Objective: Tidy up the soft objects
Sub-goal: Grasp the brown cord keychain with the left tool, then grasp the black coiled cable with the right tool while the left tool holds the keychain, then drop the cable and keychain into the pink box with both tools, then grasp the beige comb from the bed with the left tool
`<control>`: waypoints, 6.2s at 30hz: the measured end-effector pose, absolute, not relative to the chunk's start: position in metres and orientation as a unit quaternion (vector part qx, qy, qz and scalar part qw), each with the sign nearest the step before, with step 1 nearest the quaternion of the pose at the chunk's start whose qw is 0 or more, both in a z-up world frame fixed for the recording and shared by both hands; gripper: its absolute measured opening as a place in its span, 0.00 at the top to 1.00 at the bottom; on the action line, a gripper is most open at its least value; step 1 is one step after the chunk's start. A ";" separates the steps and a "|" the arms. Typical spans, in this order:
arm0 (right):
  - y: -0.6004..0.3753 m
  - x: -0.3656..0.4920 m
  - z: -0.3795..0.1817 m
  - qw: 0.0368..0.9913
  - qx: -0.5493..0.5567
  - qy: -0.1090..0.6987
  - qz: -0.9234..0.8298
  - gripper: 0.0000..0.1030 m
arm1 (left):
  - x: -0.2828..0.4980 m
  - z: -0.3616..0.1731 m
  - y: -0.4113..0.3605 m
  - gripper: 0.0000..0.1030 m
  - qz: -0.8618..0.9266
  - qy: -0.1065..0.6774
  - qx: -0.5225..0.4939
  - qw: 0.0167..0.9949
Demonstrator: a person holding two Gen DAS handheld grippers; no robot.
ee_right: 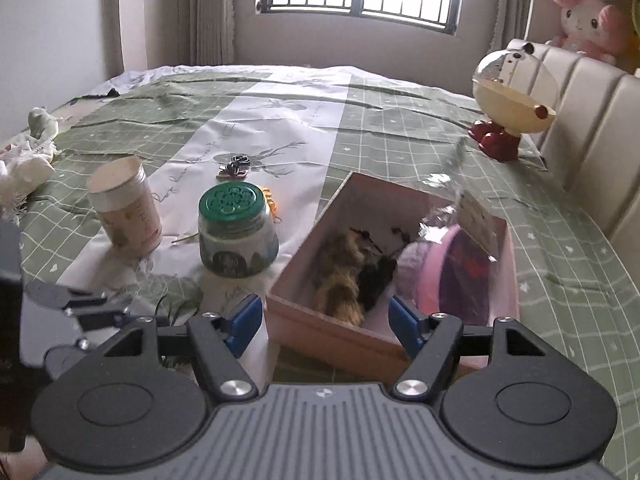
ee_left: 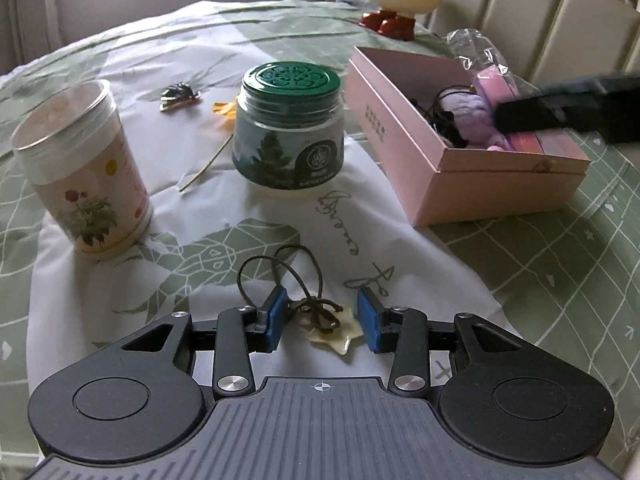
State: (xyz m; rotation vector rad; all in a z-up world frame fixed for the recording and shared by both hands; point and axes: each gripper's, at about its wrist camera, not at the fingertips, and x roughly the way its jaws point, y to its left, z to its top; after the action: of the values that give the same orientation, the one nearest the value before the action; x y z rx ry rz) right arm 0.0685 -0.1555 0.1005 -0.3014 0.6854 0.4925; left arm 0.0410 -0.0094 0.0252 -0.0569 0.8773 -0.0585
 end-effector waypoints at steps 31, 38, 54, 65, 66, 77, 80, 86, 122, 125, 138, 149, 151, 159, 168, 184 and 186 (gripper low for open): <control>-0.042 0.154 0.167 0.866 -0.142 0.423 0.227 0.30 | -0.009 0.060 0.052 0.76 -0.090 0.476 -0.048 0.874; 0.058 0.250 0.157 0.830 -0.121 0.475 0.265 0.30 | -0.023 0.100 0.159 0.76 -0.003 0.458 -0.106 0.883; 0.142 0.346 0.047 0.788 -0.108 0.578 0.182 0.79 | -0.026 0.123 0.304 0.76 0.112 0.421 -0.223 0.872; 0.063 0.276 0.199 0.803 -0.037 0.499 0.322 0.99 | 0.037 0.190 0.298 0.76 0.137 0.363 -0.155 0.908; 0.058 0.274 0.200 0.803 -0.042 0.499 0.325 0.99 | 0.040 0.193 0.292 0.76 0.133 0.359 -0.155 0.911; 0.127 0.329 0.093 0.795 -0.078 0.549 0.247 0.47 | 0.012 0.142 0.297 0.76 0.088 0.399 -0.202 0.890; 0.163 0.358 0.053 0.780 -0.118 0.576 0.215 0.44 | -0.007 0.125 0.313 0.76 0.089 0.412 -0.214 0.881; 0.187 0.375 0.014 0.769 -0.151 0.593 0.184 0.70 | -0.039 0.099 0.339 0.76 0.102 0.436 -0.241 0.861; -0.236 0.218 0.144 0.836 0.026 0.506 0.211 0.86 | 0.198 0.109 -0.051 0.72 -0.170 0.417 -0.149 0.880; -0.229 0.209 0.108 0.829 -0.003 0.517 0.214 0.81 | 0.196 0.103 -0.051 0.72 -0.176 0.408 -0.137 0.885; -0.199 0.183 0.127 0.836 -0.044 0.499 0.226 0.48 | 0.187 0.161 0.075 0.72 -0.068 0.374 -0.183 0.907; -0.181 0.156 0.145 0.839 -0.056 0.486 0.237 0.44 | 0.293 0.133 0.099 0.70 -0.219 0.462 0.272 0.815; -0.183 0.153 0.140 0.834 -0.058 0.495 0.237 0.44 | 0.300 0.110 0.095 0.69 -0.242 0.486 0.316 0.778; -0.202 0.141 0.120 0.817 -0.027 0.528 0.230 0.44 | 0.325 0.057 0.095 0.68 -0.267 0.506 0.319 0.756; -0.214 0.129 0.101 0.801 -0.022 0.556 0.221 0.44 | 0.346 0.035 0.106 0.69 -0.234 0.533 0.268 0.768; -0.154 0.161 0.142 0.810 -0.015 0.535 0.238 0.44 | 0.272 0.111 0.198 0.77 -0.090 0.519 0.077 0.846; -0.127 0.178 0.151 0.813 -0.020 0.531 0.238 0.44 | 0.248 0.128 0.217 0.77 -0.075 0.509 0.051 0.856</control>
State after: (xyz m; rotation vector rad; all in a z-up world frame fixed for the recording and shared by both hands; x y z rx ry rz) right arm 0.1775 -0.1267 0.1512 -0.0417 1.1347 0.5071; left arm 0.2480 0.2168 0.1278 0.1077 1.0694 -0.1567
